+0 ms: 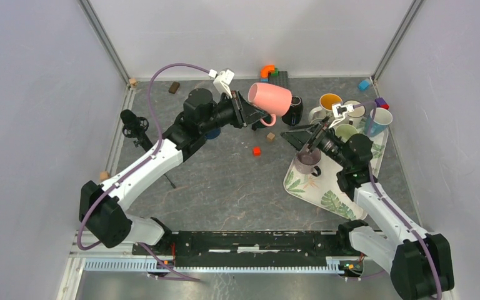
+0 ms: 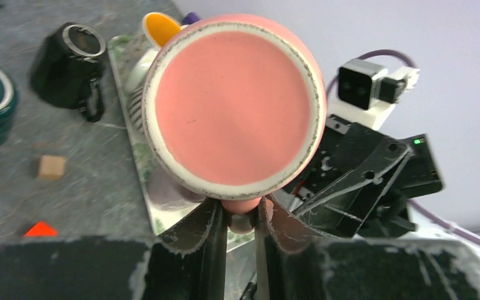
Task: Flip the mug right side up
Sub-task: Turn over the cup at the center of the board.
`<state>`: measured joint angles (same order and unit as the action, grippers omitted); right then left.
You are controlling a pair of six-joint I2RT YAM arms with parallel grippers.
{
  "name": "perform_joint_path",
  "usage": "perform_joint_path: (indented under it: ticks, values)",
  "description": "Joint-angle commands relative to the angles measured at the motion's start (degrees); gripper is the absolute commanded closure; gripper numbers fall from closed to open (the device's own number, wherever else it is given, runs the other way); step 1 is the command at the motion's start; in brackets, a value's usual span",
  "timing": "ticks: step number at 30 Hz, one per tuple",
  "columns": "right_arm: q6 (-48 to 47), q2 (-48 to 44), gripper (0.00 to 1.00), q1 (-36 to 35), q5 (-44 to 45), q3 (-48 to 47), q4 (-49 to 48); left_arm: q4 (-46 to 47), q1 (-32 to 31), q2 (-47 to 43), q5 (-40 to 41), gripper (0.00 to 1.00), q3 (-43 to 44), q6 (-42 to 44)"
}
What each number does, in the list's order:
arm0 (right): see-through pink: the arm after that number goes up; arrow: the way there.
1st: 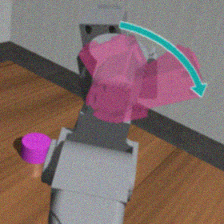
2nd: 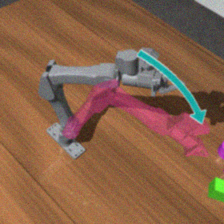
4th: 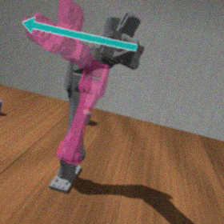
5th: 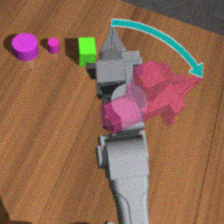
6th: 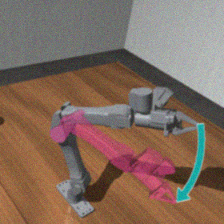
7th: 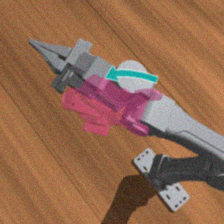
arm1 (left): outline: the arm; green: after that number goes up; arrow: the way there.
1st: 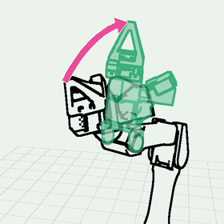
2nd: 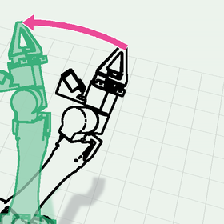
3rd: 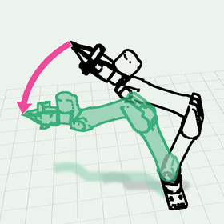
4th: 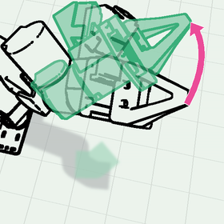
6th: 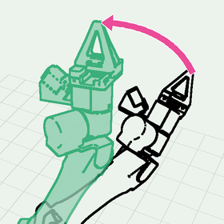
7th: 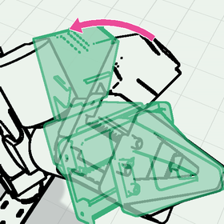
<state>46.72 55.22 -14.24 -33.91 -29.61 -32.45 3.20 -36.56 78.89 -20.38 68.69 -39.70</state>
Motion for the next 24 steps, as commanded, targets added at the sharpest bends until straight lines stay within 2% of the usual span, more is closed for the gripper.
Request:
perform_joint_path:
  ticks: [1, 7, 16, 24]
  values:
    - [9.12, 1.47, 0.03, -1.37, -3.15, 0.70, -17.46, 16.25, 0.08, -2.48, -7.51, 0.98, 0.84, -7.87]
    - [15.12, 4.80, 0.03, -3.30, -4.49, -0.89, -26.81, 22.08, 0.08, -1.65, -11.43, 0.98, 0.53, -11.32]
    - [21.63, 9.18, 0.11, -5.82, -4.69, -3.13, -36.38, 25.52, 0.06, -0.67, -15.19, 0.98, 0.22, -12.62]
    - [23.27, 10.17, 0.18, -7.99, -2.78, -4.14, -39.31, 26.51, 0.01, 0.00, -16.94, 0.98, -0.11, -12.76]
